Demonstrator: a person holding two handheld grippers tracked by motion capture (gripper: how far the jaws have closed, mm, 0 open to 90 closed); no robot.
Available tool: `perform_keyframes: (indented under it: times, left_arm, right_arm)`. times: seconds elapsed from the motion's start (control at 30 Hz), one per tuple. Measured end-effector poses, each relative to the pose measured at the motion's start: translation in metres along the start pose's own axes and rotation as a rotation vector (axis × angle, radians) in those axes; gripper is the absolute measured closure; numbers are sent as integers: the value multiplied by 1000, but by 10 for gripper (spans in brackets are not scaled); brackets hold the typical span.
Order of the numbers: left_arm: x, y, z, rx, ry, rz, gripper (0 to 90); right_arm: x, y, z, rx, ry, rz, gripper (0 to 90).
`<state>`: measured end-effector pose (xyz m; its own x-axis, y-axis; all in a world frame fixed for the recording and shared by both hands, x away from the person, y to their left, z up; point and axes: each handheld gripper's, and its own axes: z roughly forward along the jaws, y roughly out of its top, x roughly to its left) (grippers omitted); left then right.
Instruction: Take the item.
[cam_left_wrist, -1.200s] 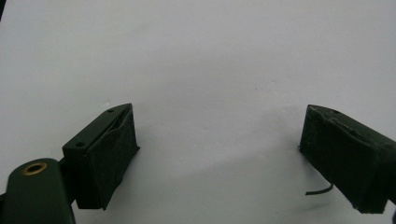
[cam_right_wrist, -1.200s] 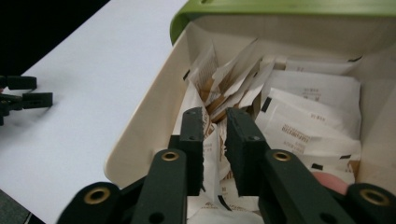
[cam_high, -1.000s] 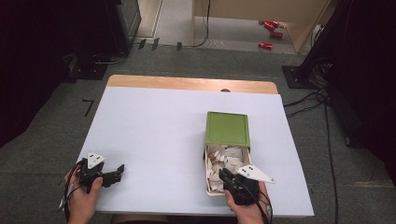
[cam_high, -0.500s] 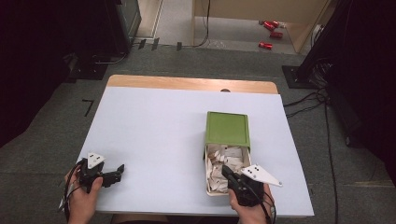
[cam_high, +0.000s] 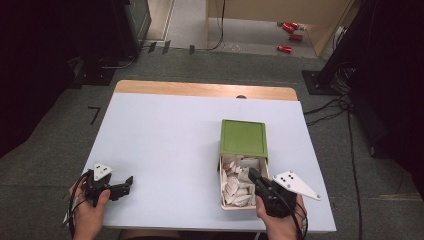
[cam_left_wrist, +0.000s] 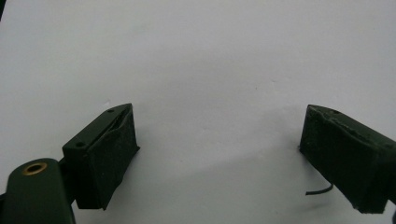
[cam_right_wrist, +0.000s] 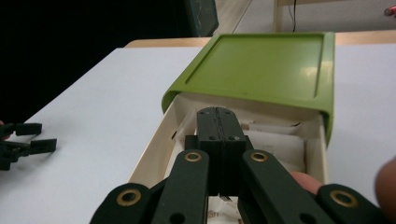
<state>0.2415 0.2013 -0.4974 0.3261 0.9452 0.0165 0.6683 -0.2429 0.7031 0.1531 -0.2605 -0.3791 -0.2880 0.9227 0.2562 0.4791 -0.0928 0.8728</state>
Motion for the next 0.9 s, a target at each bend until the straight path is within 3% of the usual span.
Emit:
perform_keyframes:
  times: [0.43,0.9]
  left_arm:
    - [0,0,0,0,0,0,112]
    - [0,0,0,0,0,0,112]
  right_arm:
    - [-15,23,-18,-81,-36,22,900]
    - [-52,27,-35,-147,-139,73,900]
